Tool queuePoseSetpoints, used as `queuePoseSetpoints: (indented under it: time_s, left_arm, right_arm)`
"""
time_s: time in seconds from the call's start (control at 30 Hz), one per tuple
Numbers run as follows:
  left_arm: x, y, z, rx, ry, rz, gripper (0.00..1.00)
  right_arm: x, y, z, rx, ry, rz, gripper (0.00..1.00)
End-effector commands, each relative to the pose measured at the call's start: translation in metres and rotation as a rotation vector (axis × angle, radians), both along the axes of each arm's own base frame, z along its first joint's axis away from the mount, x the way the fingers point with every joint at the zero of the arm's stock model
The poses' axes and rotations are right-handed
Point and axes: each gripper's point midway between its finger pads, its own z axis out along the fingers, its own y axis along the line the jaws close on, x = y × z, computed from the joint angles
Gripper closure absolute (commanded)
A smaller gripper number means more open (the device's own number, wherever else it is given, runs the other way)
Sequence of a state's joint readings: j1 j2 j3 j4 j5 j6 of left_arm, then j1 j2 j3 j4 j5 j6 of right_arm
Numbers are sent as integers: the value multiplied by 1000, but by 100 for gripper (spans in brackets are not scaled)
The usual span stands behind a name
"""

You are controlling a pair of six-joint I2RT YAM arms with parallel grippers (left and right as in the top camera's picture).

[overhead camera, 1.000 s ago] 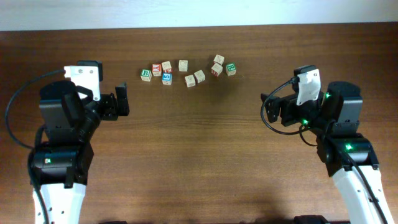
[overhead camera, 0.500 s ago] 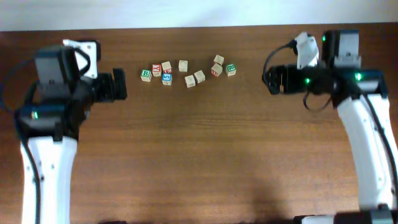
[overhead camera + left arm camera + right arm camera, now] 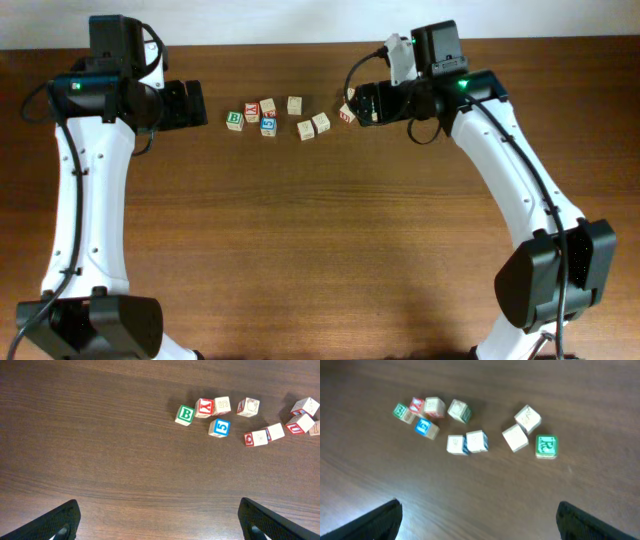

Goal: Rotate 4 blocks
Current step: 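Raise both arms and move the right gripper over the block cluster, then grasp a wooden picture block with the right gripper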

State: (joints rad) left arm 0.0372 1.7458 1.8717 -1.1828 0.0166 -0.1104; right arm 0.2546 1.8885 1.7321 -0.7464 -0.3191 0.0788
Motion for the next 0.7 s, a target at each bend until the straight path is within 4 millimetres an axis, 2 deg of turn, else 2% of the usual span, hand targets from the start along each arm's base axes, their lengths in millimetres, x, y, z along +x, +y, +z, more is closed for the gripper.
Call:
queuePoseSetpoints:
  time_s: [0.0, 0.07, 0.1, 0.17, 0.3, 0.37, 0.47, 0.67]
  left_arm:
    - [2, 4, 9, 6, -25, 22, 1]
    - [2, 4, 9, 6, -25, 22, 1]
    - [2, 4, 9, 6, -25, 23, 1]
    - [2, 4, 9, 6, -25, 22, 1]
    - [2, 4, 9, 6, -25, 22, 1]
    - [2, 4, 9, 6, -25, 22, 1]
    - [2, 4, 9, 6, -25, 22, 1]
    - [2, 4, 9, 6, -25, 22, 1]
  right_arm:
    - [7, 24, -21, -28, 14, 2, 5]
    - [10, 24, -41, -84, 40, -59, 7]
    - [12, 25, -57, -120, 61, -90, 10]
    - [16, 23, -69, -133, 78, -137, 11]
    - [27, 25, -74, -121, 53, -150, 12]
    - [39, 26, -91, -129, 40, -161, 12]
    - [44, 28, -100, -128, 36, -161, 11]
    - [50, 30, -101, -119, 16, -163, 12]
